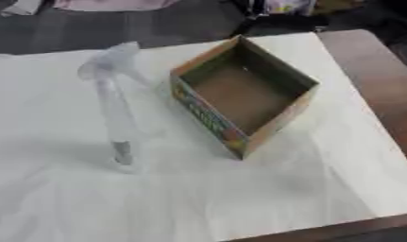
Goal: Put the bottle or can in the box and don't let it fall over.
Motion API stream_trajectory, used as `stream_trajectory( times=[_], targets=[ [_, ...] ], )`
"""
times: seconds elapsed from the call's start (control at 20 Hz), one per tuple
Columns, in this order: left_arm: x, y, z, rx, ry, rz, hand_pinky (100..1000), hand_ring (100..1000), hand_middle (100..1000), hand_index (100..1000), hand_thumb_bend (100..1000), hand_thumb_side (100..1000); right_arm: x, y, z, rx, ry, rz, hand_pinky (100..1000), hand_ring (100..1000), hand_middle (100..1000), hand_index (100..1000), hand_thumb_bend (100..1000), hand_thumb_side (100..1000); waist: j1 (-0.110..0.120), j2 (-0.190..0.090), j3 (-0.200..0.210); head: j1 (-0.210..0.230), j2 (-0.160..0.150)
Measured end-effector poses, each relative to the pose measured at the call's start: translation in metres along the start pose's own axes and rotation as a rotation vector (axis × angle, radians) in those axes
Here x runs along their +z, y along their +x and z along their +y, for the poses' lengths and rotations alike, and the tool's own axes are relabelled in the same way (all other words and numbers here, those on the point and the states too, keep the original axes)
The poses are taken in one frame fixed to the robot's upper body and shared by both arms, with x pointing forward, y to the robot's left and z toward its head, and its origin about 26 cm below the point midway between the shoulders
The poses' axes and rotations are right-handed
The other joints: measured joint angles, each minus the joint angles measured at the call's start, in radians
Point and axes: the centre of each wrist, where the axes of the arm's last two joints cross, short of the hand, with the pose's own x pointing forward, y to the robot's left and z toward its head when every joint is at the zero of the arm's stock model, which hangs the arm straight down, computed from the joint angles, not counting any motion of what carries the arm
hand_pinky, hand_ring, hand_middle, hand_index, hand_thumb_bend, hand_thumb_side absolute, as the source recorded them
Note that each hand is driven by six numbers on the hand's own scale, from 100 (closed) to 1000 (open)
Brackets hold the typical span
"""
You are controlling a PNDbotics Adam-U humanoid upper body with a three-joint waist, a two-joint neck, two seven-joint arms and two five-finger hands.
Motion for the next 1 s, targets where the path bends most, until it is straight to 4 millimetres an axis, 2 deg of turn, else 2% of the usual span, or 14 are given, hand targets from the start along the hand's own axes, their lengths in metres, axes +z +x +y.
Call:
stream_trajectory(
  times=[0.1,0.15,0.35,0.6,0.85,0.95,1.0],
  targets=[
    [-0.003,0.002,0.010,-0.064,-0.109,0.014,720,535,955,945,100,941,0.002,-0.001,-0.001,0.002,-0.001,0.009,1000,1000,1000,987,100,484,0.000,-0.004,0.008,-0.008,0.007],
    [-0.005,0.003,0.014,-0.092,-0.165,0.018,732,687,945,941,100,955,0.002,-0.001,-0.001,0.004,0.000,0.009,1000,1000,1000,986,100,481,0.000,-0.007,0.011,-0.012,0.008],
    [-0.017,0.009,0.031,-0.180,-0.351,0.005,744,800,944,944,100,973,0.002,-0.001,-0.001,0.004,0.001,0.010,1000,1000,1000,986,100,477,0.000,-0.013,0.019,-0.022,0.016],
    [-0.040,0.020,0.050,-0.236,-0.465,-0.038,749,831,946,944,100,971,0.001,-0.001,0.000,0.000,0.008,0.014,1000,1000,1000,986,100,478,-0.003,-0.018,0.019,-0.026,0.024],
    [-0.062,0.034,0.067,-0.253,-0.497,-0.092,751,836,946,945,100,965,0.001,-0.003,0.000,-0.007,0.017,0.024,1000,1000,1000,986,100,480,0.000,-0.028,0.011,-0.024,0.024],
    [-0.069,0.040,0.072,-0.254,-0.502,-0.105,756,838,967,957,100,993,0.001,-0.003,0.000,-0.007,0.022,0.024,1000,1000,1000,986,100,478,0.002,-0.028,0.007,-0.023,0.024],
    [-0.072,0.042,0.075,-0.253,-0.502,-0.111,756,814,971,960,100,986,0.001,-0.003,0.000,-0.006,0.026,0.025,1000,1000,1000,986,100,478,0.004,-0.029,0.003,-0.021,0.024]
  ],
)
